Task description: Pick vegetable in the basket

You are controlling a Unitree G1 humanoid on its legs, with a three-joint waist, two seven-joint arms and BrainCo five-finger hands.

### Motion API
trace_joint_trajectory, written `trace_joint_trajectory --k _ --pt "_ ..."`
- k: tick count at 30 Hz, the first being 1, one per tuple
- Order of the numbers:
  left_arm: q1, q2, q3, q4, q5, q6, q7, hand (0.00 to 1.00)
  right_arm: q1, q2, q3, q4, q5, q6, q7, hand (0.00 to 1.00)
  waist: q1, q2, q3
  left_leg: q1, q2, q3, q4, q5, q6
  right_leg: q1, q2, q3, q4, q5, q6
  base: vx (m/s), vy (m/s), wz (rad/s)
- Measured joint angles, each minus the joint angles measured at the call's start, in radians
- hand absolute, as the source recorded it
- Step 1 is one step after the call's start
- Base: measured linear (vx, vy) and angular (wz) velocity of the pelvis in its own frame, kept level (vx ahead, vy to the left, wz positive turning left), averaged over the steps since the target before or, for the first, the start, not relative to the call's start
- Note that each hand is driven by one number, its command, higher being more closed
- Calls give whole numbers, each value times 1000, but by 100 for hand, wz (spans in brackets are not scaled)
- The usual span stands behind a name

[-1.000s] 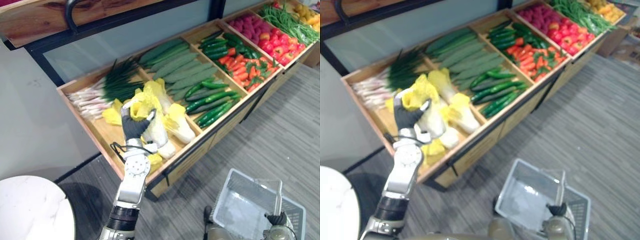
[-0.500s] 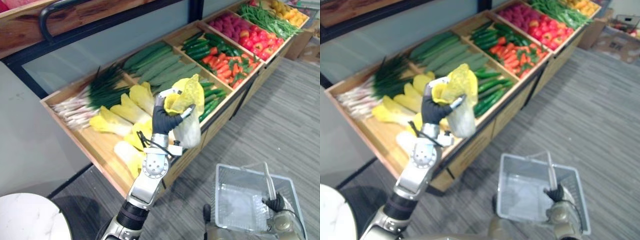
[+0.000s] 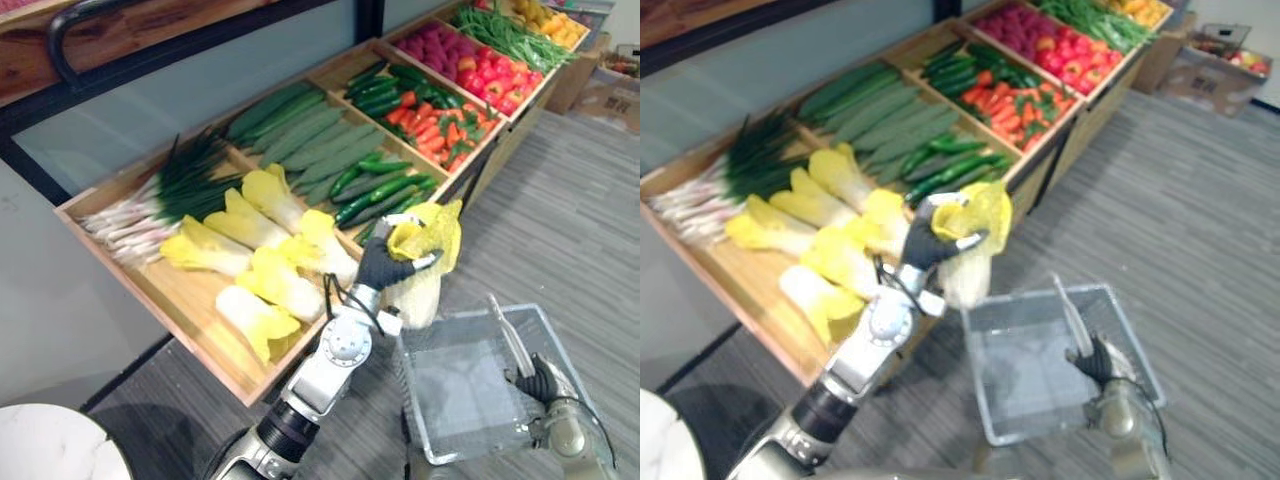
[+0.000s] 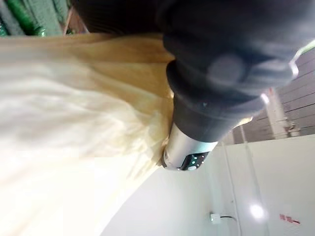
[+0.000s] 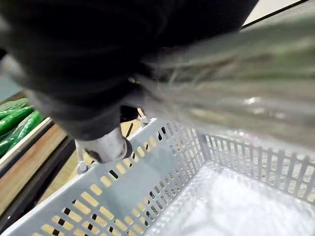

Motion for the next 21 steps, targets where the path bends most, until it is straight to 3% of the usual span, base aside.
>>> trace_joint_trajectory --k 3,11,15,21 --pt "-15 -4 -19 46 10 1 -7 100 16 -2 1 -56 10 -9 20 100 -16 -2 0 0 -1 0 0 -4 1 0 -1 2 0 3 4 0 0 0" --pt "-40 -39 -49 203 92 1 -6 100 73 -19 4 -192 82 -45 33 100 -25 -7 1 0 -8 1 1 -20 3 -17 2 26 1 4 7 18 7 -9" --pt "-41 -42 -52 273 121 2 8 100 98 -27 5 -253 90 -65 51 100 -46 -21 2 1 -10 1 4 -26 4 -17 2 33 1 4 7 2 1 -1" --pt "-42 -69 -74 356 140 16 12 100 117 -30 5 -283 126 -65 51 100 -52 -36 4 -2 -11 3 19 -38 8 -21 1 42 2 5 8 -9 -6 -5"
